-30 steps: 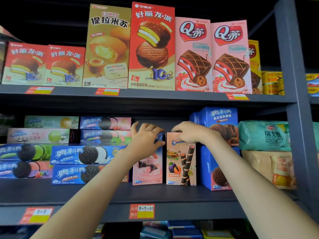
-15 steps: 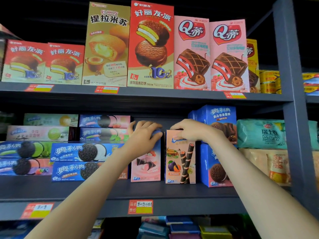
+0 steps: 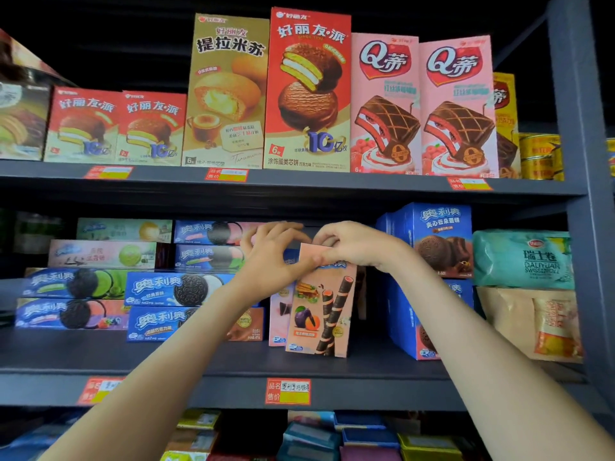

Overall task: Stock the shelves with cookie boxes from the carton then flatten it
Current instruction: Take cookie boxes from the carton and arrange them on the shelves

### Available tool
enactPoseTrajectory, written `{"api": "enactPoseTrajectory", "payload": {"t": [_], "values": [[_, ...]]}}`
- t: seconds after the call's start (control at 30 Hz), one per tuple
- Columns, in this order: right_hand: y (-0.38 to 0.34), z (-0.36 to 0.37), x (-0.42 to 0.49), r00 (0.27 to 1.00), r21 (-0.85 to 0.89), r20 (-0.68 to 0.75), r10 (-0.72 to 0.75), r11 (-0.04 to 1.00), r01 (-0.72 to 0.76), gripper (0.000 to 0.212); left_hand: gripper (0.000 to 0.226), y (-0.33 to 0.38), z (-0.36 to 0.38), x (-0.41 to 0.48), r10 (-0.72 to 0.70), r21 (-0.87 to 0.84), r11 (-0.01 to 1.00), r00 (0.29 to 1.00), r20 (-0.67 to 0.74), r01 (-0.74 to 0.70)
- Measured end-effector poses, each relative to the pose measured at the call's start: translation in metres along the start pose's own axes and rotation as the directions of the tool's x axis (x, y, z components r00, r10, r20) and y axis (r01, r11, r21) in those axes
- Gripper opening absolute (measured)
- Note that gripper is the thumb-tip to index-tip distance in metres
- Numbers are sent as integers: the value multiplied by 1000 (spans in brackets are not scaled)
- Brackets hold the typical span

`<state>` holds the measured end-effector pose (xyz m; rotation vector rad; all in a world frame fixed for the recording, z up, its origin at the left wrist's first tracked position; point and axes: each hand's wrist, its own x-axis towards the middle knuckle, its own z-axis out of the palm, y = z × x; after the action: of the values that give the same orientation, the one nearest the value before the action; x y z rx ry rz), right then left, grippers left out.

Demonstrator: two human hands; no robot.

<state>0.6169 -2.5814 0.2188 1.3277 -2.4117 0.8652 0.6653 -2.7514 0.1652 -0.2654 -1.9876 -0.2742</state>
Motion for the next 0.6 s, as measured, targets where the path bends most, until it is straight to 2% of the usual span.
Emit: {"api": "enactPoseTrajectory", "payload": {"t": [0.13,0.27,0.37,0.47,0.6], "values": [[-1,6,0,999,74,4,-37,997,37,45,61,-8,-10,-1,-16,-16,1000,999,34,17],[1,1,-4,998,21,-47,-45,999,46,45,33,-15,-15,4,-52,88,995,997,63,46],[9,-7,-6,999,-27,-43,4,1000,-5,35,39,-16,-18,7,-37,141,990,997,74,26],[14,-8,-10,998,-150,-16,60,987,-61,38,41,-11,-24,13,-54,160,987,987,151,29],[15,1,-10,998,-90,-48,39,995,-43,44,45,-13,-33,17,-99,207,977,970,222,52]]}}
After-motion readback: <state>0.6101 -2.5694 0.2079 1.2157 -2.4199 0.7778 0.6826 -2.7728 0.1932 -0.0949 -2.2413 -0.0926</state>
